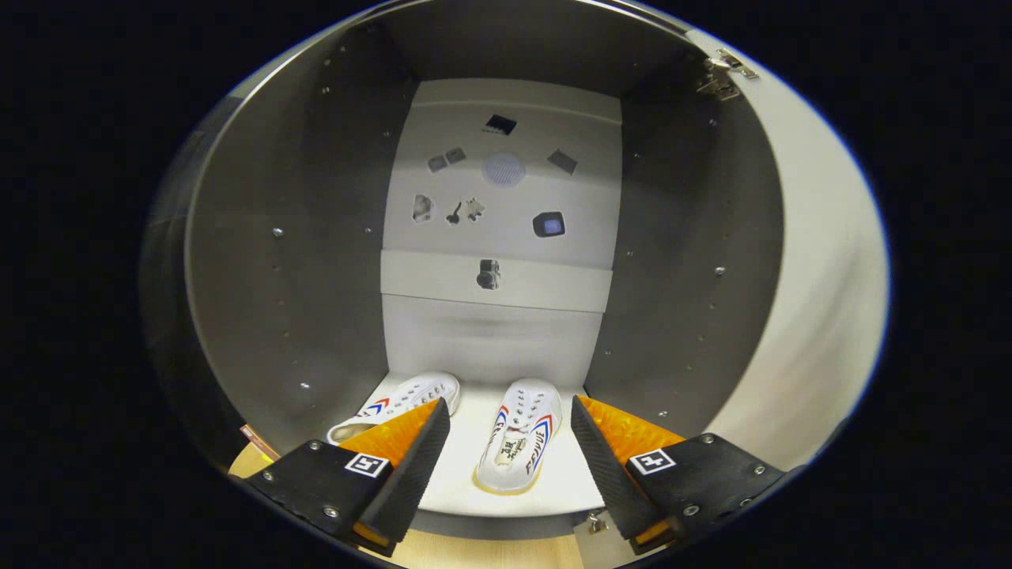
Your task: Open the shoe cabinet door, grab the shoes and put them into the shoe cabinet, then close the shoe cabinet door.
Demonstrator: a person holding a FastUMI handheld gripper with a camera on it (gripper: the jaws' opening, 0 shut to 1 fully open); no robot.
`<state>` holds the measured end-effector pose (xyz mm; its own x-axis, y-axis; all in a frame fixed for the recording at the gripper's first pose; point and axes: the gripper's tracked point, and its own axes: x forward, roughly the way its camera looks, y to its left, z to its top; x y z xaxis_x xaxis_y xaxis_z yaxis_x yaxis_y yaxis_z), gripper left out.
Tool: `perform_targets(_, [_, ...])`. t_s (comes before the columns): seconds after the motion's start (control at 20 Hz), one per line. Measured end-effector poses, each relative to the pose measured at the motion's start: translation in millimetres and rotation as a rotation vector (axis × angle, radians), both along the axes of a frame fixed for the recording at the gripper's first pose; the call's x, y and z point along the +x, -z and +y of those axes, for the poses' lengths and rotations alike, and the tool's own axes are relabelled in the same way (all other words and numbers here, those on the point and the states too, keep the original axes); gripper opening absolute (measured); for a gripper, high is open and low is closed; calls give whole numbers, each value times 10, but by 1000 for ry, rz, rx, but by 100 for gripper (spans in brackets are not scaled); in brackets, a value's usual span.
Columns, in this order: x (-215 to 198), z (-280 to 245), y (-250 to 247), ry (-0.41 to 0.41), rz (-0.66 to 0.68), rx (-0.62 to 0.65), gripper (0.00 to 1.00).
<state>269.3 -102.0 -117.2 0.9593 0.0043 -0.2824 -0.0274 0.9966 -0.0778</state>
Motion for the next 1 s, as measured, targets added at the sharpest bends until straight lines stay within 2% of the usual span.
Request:
perform_targets(0.3, [-927,-87,-286,36,-22,-3,95])
perform_targets(0.75, [-2316,-447,-589,157,-56,-17,95])
perform_targets(1.0, [-3048,-850,-747,254,-84,-22,95])
